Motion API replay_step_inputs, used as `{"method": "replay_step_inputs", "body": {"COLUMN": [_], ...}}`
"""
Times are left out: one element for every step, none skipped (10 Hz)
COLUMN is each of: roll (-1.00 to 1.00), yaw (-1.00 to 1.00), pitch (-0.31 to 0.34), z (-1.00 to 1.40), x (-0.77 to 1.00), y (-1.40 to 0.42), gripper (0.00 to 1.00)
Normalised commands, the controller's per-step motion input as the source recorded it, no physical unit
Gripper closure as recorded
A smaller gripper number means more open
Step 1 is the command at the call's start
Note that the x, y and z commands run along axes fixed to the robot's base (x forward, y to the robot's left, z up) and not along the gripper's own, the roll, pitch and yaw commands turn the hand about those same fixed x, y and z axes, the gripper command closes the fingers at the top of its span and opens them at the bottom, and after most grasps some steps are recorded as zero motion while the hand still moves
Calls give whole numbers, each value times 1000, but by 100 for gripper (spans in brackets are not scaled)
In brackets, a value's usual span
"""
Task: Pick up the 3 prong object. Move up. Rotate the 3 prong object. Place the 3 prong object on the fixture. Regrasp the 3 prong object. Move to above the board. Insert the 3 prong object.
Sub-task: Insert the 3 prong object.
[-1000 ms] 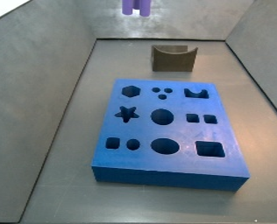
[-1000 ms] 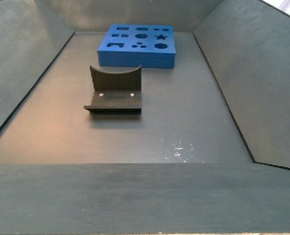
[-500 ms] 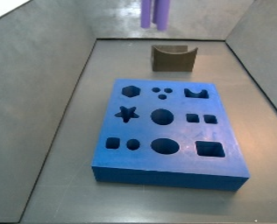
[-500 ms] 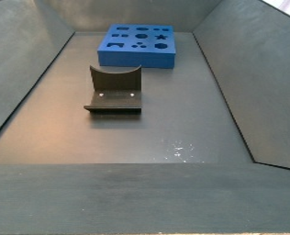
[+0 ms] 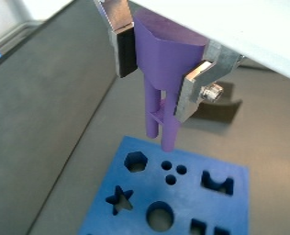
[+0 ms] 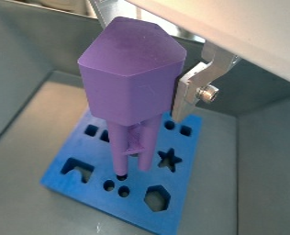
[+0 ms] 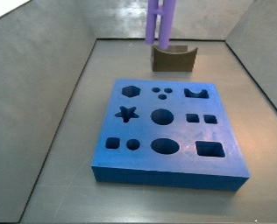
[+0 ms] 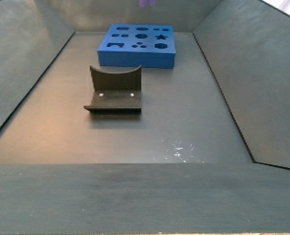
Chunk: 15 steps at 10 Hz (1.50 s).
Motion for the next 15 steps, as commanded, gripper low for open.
{"method": "replay_step_inputs", "body": {"roll": [-67,-110,-243,-363,-406,-419,-330,-134,-17,0,0,0,0,94,159], "yaw": [-937,-851,-706,-437,-320,-291,-394,-494,-469,-506,-411,-297,-37,0,0], "pitch": [101,10,-23,-121,-150,-146,-104,0,0,-6,-64,-74,-71,0,26], "z": [-311,-303,-286,-317,-280,-257,-329,-186,-177,-334,-440,-526,-420,-214,-183], "x": [0,29,94,0,0,0,0,0,0,126,94,100,0,0,0], "y": [0,0,34,206,186,171,140,74,6,0,0,0,0,0,9], "gripper": [100,100,100,100,100,100,100,100,100,100,100,100,100,100,100]}}
